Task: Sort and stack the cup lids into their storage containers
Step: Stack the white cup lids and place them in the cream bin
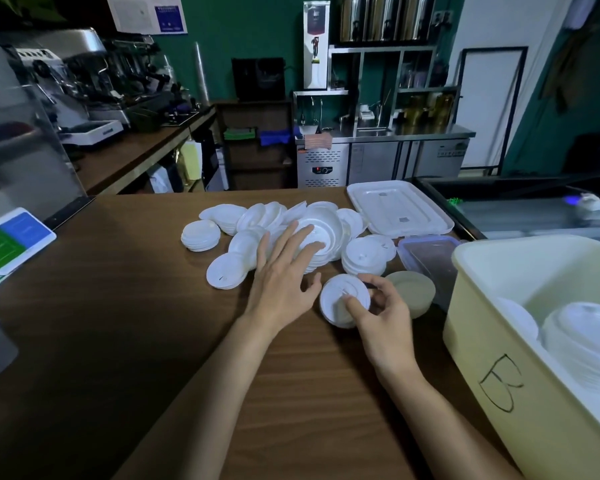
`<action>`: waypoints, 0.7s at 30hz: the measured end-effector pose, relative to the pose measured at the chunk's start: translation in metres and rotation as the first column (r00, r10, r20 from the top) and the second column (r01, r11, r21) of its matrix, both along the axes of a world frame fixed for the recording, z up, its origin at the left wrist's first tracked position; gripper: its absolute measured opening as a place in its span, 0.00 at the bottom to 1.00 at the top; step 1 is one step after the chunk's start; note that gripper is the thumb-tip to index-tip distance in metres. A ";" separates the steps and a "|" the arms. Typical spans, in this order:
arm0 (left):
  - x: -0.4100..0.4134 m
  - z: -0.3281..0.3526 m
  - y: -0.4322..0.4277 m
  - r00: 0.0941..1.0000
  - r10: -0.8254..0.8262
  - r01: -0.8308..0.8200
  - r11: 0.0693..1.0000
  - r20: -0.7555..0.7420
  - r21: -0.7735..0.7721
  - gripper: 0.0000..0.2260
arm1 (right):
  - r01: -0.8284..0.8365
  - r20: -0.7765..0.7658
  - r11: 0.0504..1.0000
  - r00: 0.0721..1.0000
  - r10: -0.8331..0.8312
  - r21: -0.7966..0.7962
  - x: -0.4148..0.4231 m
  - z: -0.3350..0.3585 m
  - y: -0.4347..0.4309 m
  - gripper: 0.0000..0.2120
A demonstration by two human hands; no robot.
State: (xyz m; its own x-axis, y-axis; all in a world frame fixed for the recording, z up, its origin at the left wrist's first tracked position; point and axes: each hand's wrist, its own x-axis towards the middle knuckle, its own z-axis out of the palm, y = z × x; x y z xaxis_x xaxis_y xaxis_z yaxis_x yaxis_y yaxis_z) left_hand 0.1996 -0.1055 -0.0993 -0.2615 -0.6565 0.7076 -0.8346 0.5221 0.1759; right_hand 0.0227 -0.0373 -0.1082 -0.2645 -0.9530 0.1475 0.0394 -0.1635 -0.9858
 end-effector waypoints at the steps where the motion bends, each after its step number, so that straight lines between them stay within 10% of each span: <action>1: 0.000 -0.002 -0.002 1.000 0.009 -0.009 1.000 -0.008 -0.008 0.14 | 0.003 0.001 1.000 1.000 -0.003 -0.010 0.000 0.001 0.000 0.14; 13: 0.039 0.000 0.053 0.992 0.088 -0.087 0.996 -0.090 0.019 0.04 | -0.074 -0.057 0.996 0.996 0.071 -0.048 0.001 0.007 0.006 0.16; 21: 0.032 0.016 0.103 0.801 0.125 0.032 0.968 -0.586 0.249 0.09 | -0.154 -0.083 0.983 0.986 0.145 -0.103 0.005 0.010 0.012 0.11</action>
